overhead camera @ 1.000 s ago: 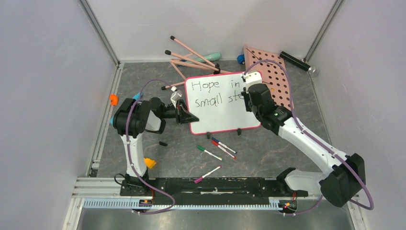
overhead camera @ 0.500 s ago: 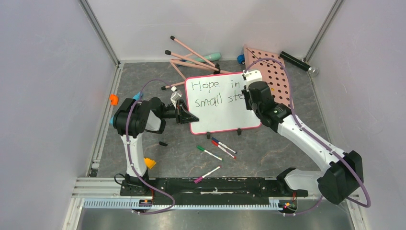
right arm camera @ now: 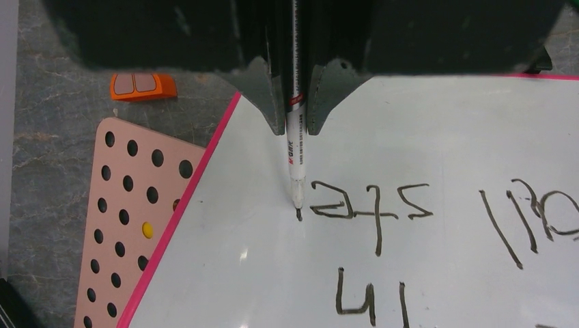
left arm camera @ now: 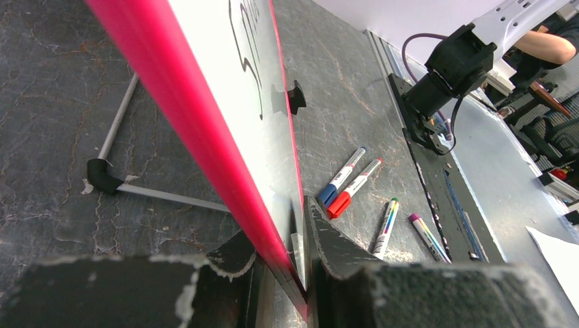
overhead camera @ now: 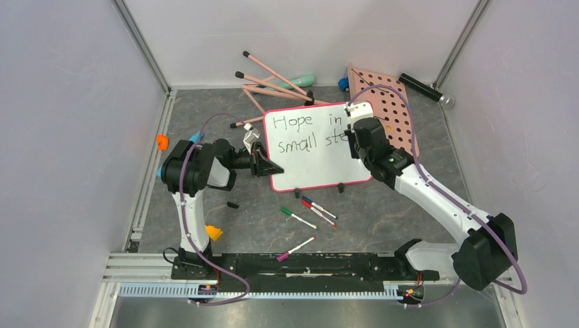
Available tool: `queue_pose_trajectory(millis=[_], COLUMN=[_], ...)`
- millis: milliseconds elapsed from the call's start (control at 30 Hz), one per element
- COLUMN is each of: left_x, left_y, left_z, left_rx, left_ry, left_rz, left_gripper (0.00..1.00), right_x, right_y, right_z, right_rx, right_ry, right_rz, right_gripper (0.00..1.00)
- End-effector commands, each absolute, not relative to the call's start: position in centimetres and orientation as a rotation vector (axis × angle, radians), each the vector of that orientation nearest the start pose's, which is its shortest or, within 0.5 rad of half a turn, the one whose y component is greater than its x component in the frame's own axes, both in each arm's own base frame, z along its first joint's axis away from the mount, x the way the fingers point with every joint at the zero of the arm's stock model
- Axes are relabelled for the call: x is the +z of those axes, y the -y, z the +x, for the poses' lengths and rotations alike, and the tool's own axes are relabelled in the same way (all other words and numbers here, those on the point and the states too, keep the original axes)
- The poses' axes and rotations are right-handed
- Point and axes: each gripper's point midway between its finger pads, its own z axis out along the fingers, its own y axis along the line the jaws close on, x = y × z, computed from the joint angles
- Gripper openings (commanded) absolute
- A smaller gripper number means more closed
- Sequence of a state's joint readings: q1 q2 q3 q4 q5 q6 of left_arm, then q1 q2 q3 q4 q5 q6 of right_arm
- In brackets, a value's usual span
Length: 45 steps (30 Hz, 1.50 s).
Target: Write a sentence on the whiteboard
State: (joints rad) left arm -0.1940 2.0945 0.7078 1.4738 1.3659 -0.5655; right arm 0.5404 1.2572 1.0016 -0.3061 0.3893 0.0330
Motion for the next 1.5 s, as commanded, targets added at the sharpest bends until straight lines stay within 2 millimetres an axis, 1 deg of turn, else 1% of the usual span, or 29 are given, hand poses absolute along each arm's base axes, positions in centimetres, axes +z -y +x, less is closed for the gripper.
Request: queue_pose_trajectory(millis=[0, 167, 233, 300, 533, 633, 933, 1067, 1167, 1300, 1467], left_x=[8.7, 8.7, 8.7, 8.7, 8.7, 8.7, 8.6, 8.6, 8.7, 8.7, 8.7], left_y=[24.2, 24.2, 24.2, 24.2, 24.2, 24.2, 24.2, 24.3, 24.2, 24.2, 24.2], left_z=[30.0, 30.0, 30.0, 30.0, 30.0, 30.0, 30.0, 30.0, 30.1, 30.1, 30.0], left_rx=[-1.493, -1.494, -1.493, -1.493, -1.492, -1.495, -1.496, -1.496, -1.495, -1.495, -1.496], left_ry=[-1.397, -1.399, -1.397, -1.397, -1.396, -1.399, -1.401, -1.4, -1.4, -1.399, -1.4], left_rz=[1.078, 1.076, 1.077, 1.077, 1.078, 1.077, 1.075, 1.076, 1.075, 1.076, 1.075], left_gripper=[0.16, 0.16, 0.16, 0.16, 0.16, 0.16, 0.16, 0.16, 0.16, 0.16, 0.16], right_x=[18.8, 16.6, 16.3, 16.9, 21.5, 22.7, 22.9, 22.7, 22.3, 22.3, 22.8], right_y=[-13.1, -12.8, -12.7, -12.9, -13.4, -13.6, -13.7, -13.7, -13.6, -13.3, -12.9], right_z=[34.1, 32.8, 32.5, 32.6, 33.6, 34.0, 35.1, 35.6, 35.8, 35.9, 36.1], right_rx=[-0.047, -0.034, -0.032, -0.021, 0.011, 0.014, -0.016, -0.031, -0.046, -0.062, -0.082], right_ry=[-2.077, -2.124, -2.128, -2.117, -2.031, -2.01, -2.004, -2.008, -2.014, -2.006, -1.991], right_rz=[-0.305, -0.318, -0.318, -0.315, -0.298, -0.291, -0.28, -0.281, -0.276, -0.258, -0.234], right_gripper=[0.0, 0.0, 0.0, 0.0, 0.0, 0.0, 0.0, 0.0, 0.0, 0.0, 0.0])
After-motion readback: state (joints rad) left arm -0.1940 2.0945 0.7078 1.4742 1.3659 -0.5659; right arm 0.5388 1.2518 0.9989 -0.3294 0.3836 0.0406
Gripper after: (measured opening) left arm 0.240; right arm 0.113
